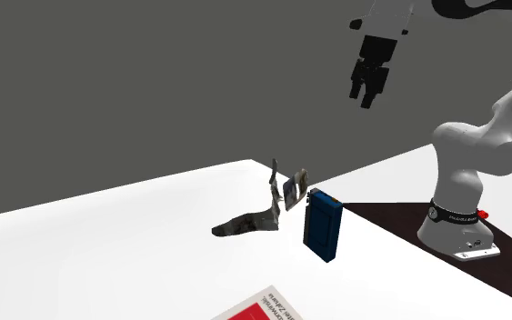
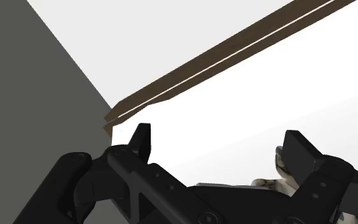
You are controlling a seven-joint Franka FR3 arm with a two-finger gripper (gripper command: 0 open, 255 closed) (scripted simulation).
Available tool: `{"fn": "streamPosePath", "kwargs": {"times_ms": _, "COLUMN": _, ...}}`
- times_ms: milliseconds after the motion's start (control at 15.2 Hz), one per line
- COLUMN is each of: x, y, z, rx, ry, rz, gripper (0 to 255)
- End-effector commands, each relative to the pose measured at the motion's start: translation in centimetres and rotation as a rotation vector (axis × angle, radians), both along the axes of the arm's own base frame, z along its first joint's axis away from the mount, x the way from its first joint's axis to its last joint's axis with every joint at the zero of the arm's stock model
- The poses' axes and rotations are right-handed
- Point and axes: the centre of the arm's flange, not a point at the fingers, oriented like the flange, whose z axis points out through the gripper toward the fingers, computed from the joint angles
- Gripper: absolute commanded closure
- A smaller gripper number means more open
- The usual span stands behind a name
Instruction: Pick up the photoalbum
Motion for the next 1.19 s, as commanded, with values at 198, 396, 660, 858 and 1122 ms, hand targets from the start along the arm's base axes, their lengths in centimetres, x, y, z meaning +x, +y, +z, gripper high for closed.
{"fn": "streamPosePath", "kwargs": {"times_ms": 198, "x": 3.4, "y": 0.2, "z": -1.5, "rx": 0.026, "ry": 0.005, "rz": 0.107, "gripper": 0}}
{"fn": "streamPosePath", "kwargs": {"times_ms": 396, "x": 6.8, "y": 0.7, "z": -3.1, "rx": 0.052, "ry": 0.011, "rz": 0.213, "gripper": 0}}
{"fn": "streamPosePath", "kwargs": {"times_ms": 660, "x": 11.1, "y": 2.1, "z": -5.1, "rx": 0.087, "ry": 0.018, "rz": 0.355, "gripper": 0}}
{"fn": "streamPosePath", "kwargs": {"times_ms": 858, "x": 14.2, "y": 3.6, "z": -6.6, "rx": 0.113, "ry": 0.023, "rz": 0.462, "gripper": 0}}
{"fn": "streamPosePath", "kwargs": {"times_ms": 1122, "x": 18.1, "y": 6.1, "z": -8.6, "rx": 0.148, "ry": 0.03, "rz": 0.604, "gripper": 0}}
